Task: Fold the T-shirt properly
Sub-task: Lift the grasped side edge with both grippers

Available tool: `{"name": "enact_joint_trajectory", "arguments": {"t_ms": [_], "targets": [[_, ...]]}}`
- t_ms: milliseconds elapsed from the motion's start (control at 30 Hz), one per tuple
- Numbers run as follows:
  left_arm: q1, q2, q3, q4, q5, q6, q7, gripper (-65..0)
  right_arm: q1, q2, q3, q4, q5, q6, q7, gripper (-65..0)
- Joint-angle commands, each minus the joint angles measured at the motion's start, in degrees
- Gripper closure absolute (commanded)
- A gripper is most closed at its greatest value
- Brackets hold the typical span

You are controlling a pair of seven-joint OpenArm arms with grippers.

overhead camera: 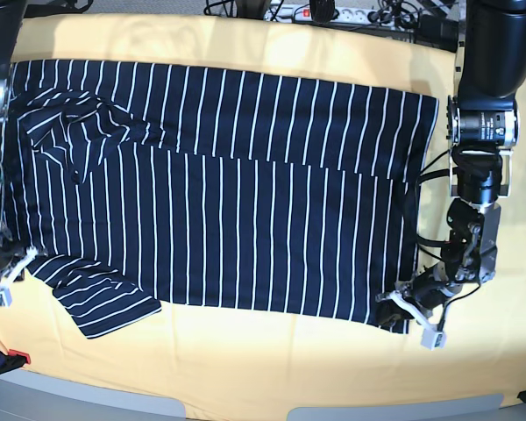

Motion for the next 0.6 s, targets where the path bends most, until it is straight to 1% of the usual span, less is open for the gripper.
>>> {"name": "enact_joint_trajectory", "arguments": {"t_ms": [0, 100, 200, 233, 267, 300, 333, 367, 400, 567], "targets": [[-2.27, -0.76, 0.59, 0.85, -0.94, -0.48, -1.7, 0.0, 2.43, 1.42, 0.37, 0.76, 0.24, -0.17, 0.44, 0.0], [-2.19, -0.76, 2.45, 0.85, -0.9, -3.08, -1.66, 0.0, 2.78, 1.42, 0.37, 0.76, 0.26, 0.57, -0.63, 0.0], [-2.1, -0.79, 2.67, 0.85, -0.92, -3.21, -1.44, 0.0, 1.95, 1.42, 0.37, 0.74, 1.86, 2.71, -0.94, 0.0], [-2.1, -0.79, 2.67, 0.85, -0.92, -3.21, -1.16, 0.0, 1.42, 1.42, 0.37, 0.7, 2.91, 2.75, -1.46, -3.9], [-2.1, -0.76, 2.67, 0.85, -0.9, -3.21, -0.85, 0.0, 1.11, 1.31, 0.37, 0.63, 3.96, 2.51, -2.47, -12.4], [-2.1, -0.74, 2.67, 0.85, -0.9, -3.21, -0.79, 0.0, 0.68, 1.27, 0.37, 0.59, 4.87, 1.22, -3.65, -21.2], [-2.1, -0.74, 2.67, 0.85, -0.92, -3.21, -0.81, 0.0, 0.26, 1.25, 0.37, 0.59, 5.46, 0.33, -4.04, -28.9], [-2.1, -0.76, 2.67, 0.85, -0.9, -3.21, -0.81, 0.0, -0.26, 1.27, 0.37, 0.59, 6.12, 0.17, -3.96, -34.7], [-2.1, -0.76, 2.67, 0.85, -0.9, -3.21, -0.79, 0.0, -0.66, 1.25, 0.37, 0.59, 6.29, 0.2, -3.45, -37.8], [-1.75, -0.76, 2.67, 0.85, -0.96, -3.23, -0.74, 0.0, -2.01, 0.44, 0.37, 0.33, 6.29, 0.44, -2.29, -37.7]]}}
